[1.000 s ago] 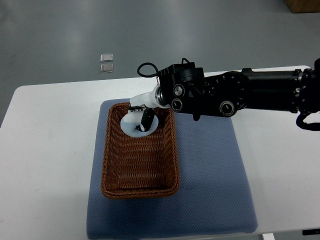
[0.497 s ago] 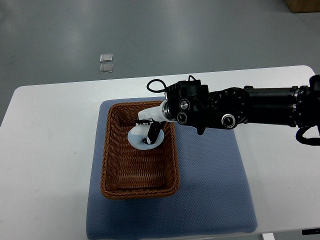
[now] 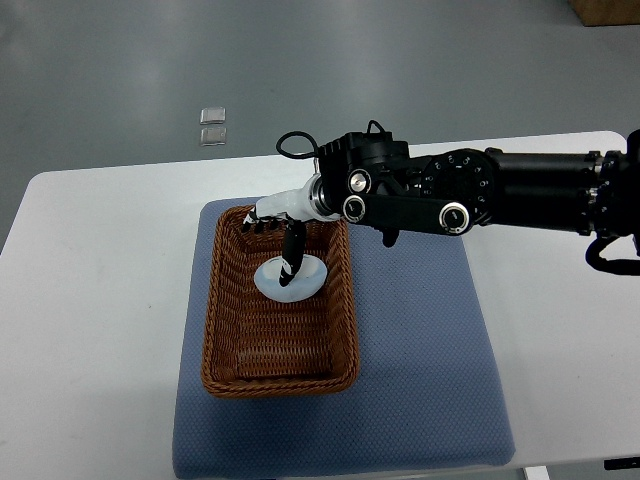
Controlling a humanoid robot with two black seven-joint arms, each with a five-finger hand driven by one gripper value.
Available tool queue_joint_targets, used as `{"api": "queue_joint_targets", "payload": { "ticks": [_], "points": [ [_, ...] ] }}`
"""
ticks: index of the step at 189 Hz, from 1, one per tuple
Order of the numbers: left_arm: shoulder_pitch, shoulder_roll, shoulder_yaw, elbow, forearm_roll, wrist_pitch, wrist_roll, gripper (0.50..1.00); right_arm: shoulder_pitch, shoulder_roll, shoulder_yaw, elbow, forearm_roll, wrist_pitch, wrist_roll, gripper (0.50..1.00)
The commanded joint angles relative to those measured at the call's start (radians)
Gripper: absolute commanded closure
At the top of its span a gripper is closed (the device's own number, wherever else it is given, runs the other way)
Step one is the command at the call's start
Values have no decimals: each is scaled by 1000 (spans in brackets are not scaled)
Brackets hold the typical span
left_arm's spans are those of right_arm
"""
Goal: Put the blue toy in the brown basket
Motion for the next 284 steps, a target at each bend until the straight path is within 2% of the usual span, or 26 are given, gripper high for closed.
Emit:
{"api": "queue_joint_targets", "payload": {
  "ticks": [1, 24, 37, 47, 62, 79, 110, 145, 172, 207, 240, 284],
  "points": [
    [0, 0, 1, -1, 1, 0, 0, 500, 31, 0, 56, 1, 17, 12, 0, 583],
    [0, 0, 1, 1, 0, 0, 0, 500, 29, 0, 174, 0, 28, 1, 3, 583],
    [0, 0, 1, 1, 0, 0, 0, 500, 8, -38, 251, -5, 26, -2, 6, 583],
    [0, 0, 1, 1, 0, 0, 0, 500, -46, -78, 317, -9, 26, -15, 23, 583],
    [0, 0, 1, -2, 1, 0, 0, 500, -156, -149, 436, -11, 28, -52, 81, 583],
    [0, 0, 1, -4, 1, 0, 0, 500, -282, -176, 605, -15, 28, -83, 125, 583],
    [0, 0, 1, -2, 1, 0, 0, 500, -505, -160, 947, -43, 37, -111, 162, 583],
    [0, 0, 1, -4, 1, 0, 0, 500, -627, -97, 1191, -126, 150, -117, 224, 583],
    [0, 0, 3, -4, 1, 0, 0, 500, -660, -71, 1280, -219, 324, -115, 271, 583],
    [0, 0, 1, -4, 1, 0, 0, 500, -722, -55, 1295, -315, 571, -58, 355, 583],
    [0, 0, 1, -4, 1, 0, 0, 500, -790, -25, 1297, -376, 595, 61, 418, 583],
    [0, 0, 1, -4, 1, 0, 0, 500, -811, -8, 1297, -391, 624, 83, 451, 583]
  ]
}}
